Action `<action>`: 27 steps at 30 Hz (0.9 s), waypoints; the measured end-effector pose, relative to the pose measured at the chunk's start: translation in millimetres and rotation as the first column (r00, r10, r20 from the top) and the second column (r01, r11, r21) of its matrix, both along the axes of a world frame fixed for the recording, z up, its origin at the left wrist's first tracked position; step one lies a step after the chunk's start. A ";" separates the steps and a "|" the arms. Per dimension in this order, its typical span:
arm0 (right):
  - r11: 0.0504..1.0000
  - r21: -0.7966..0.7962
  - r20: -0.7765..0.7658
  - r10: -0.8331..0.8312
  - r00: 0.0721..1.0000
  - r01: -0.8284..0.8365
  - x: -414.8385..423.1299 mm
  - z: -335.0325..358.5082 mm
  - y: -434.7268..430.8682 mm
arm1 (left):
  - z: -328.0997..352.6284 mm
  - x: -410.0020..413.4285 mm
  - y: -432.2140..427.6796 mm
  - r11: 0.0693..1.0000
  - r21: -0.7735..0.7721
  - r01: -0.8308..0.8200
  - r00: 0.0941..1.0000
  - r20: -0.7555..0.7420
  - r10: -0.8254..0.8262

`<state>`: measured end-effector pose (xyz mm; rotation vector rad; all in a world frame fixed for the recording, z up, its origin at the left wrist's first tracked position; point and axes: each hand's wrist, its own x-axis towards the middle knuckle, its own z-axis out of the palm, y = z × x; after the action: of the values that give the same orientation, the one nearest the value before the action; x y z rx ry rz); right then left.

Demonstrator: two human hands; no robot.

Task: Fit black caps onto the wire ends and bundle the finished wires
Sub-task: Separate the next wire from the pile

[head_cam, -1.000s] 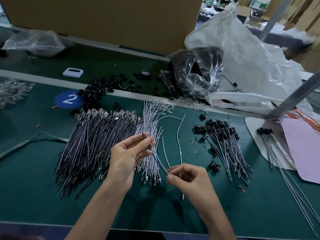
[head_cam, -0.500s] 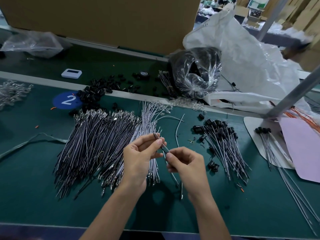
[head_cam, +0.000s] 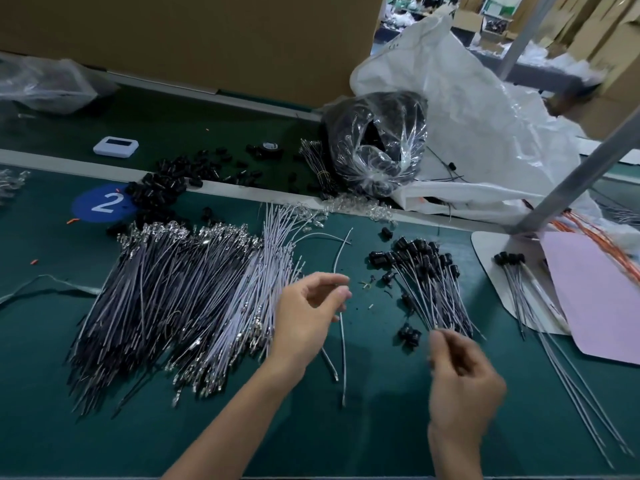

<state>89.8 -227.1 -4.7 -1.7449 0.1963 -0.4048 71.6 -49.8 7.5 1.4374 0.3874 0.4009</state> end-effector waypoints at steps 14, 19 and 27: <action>0.984 0.167 0.077 0.043 0.996 -0.055 4.2 12.5 -44.5 | -26.1 38.7 -60.9 0.720 0.665 0.197 0.980 -0.117 -0.160; 0.962 -0.124 0.010 0.245 0.969 -0.242 5.4 18.5 -35.6 | -9.4 20.6 -37.6 0.965 0.193 0.176 0.983 0.024 -0.184; 0.878 -0.261 0.078 0.434 0.897 -0.402 0.4 52.5 -1.9 | 16.8 -26.2 -9.9 0.953 -0.268 0.140 0.979 0.179 -0.093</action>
<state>90.2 -229.1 47.8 -1.9264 -0.3417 -0.2295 45.4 -59.7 24.2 1.1364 0.2138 0.3505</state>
